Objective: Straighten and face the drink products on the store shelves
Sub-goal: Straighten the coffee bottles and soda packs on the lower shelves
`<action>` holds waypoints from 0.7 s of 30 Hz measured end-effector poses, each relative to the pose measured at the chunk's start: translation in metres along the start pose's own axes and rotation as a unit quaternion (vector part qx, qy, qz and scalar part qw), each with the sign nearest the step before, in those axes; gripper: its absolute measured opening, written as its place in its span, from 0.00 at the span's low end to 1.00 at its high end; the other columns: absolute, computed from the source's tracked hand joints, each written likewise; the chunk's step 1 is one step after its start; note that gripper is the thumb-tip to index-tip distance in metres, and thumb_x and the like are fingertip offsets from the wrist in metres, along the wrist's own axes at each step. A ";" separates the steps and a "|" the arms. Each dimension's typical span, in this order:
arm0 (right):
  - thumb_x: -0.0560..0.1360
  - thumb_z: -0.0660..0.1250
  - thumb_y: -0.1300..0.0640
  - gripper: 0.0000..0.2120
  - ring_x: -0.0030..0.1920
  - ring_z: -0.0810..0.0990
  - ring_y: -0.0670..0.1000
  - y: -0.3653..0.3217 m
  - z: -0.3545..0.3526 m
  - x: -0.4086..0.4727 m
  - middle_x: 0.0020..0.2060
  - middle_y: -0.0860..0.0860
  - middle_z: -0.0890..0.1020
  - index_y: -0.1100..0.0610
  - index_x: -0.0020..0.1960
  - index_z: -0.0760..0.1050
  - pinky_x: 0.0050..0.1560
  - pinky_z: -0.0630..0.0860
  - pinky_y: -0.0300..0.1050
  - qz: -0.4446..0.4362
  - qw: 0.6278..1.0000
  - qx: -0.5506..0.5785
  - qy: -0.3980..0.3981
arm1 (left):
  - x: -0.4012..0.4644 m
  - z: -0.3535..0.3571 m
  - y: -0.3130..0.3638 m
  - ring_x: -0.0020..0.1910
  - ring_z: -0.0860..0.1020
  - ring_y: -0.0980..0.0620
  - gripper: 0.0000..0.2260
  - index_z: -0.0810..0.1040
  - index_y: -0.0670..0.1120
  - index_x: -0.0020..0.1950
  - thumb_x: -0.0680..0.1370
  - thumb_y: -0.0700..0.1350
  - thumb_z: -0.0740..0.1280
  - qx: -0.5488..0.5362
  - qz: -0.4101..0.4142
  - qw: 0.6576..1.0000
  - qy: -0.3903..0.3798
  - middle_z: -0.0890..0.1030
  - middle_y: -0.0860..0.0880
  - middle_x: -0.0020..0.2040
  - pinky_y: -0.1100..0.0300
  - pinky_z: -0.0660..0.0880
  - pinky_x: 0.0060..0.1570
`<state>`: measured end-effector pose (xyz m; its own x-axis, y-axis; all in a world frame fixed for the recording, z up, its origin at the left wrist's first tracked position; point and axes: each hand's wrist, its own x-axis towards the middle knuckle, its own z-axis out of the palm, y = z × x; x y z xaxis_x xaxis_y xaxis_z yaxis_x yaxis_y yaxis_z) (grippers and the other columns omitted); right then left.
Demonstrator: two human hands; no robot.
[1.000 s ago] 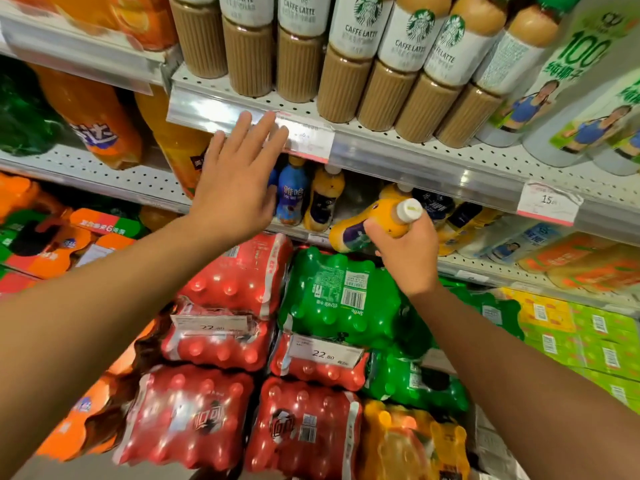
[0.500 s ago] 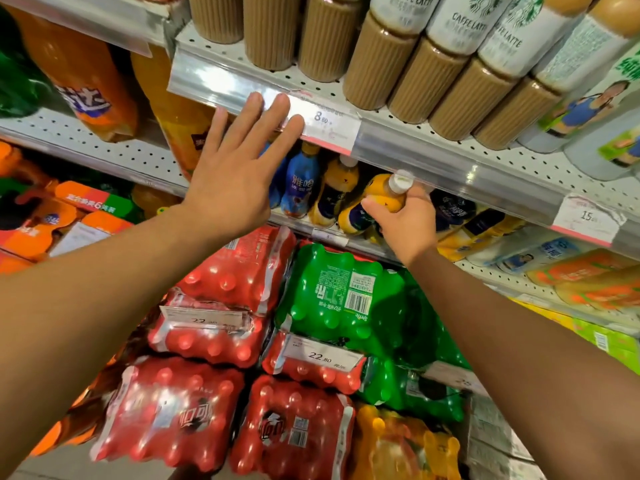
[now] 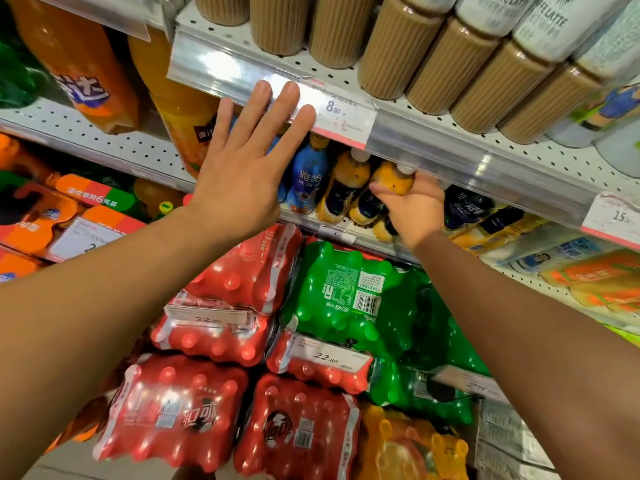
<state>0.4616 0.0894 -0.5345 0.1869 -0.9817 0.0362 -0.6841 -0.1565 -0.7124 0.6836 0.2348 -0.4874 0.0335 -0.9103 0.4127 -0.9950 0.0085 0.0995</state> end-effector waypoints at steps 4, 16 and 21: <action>0.68 0.77 0.48 0.17 0.34 0.74 0.28 -0.003 0.003 0.001 0.32 0.37 0.72 0.44 0.34 0.68 0.31 0.67 0.23 -0.017 1.000 0.001 0.010 | 0.000 0.001 0.000 0.77 0.51 0.37 0.36 0.56 0.45 0.79 0.69 0.45 0.50 0.000 -0.004 1.000 0.010 0.56 0.41 0.79 0.37 0.44 0.72; 0.70 0.74 0.43 0.19 0.37 0.83 0.56 -0.007 0.003 0.018 0.41 0.58 0.83 0.56 0.48 0.73 0.36 0.80 0.54 0.108 0.988 -0.043 -0.098 | 0.001 0.003 0.002 0.77 0.50 0.37 0.36 0.54 0.45 0.79 0.69 0.46 0.50 0.004 -0.009 1.000 0.014 0.55 0.41 0.79 0.37 0.43 0.72; 0.75 0.69 0.52 0.09 0.36 0.77 0.53 0.001 -0.012 0.012 0.41 0.58 0.82 0.58 0.46 0.74 0.39 0.77 0.52 0.139 0.985 0.029 -0.102 | 0.001 0.003 0.004 0.77 0.51 0.37 0.35 0.55 0.44 0.79 0.70 0.47 0.50 -0.001 -0.011 1.000 0.021 0.56 0.41 0.79 0.37 0.44 0.72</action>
<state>0.4547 0.0761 -0.5259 0.1391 -0.9429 -0.3025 -0.6886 0.1274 -0.7138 0.6795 0.2329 -0.4897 0.0602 -0.8923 0.4473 -0.9938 -0.0116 0.1106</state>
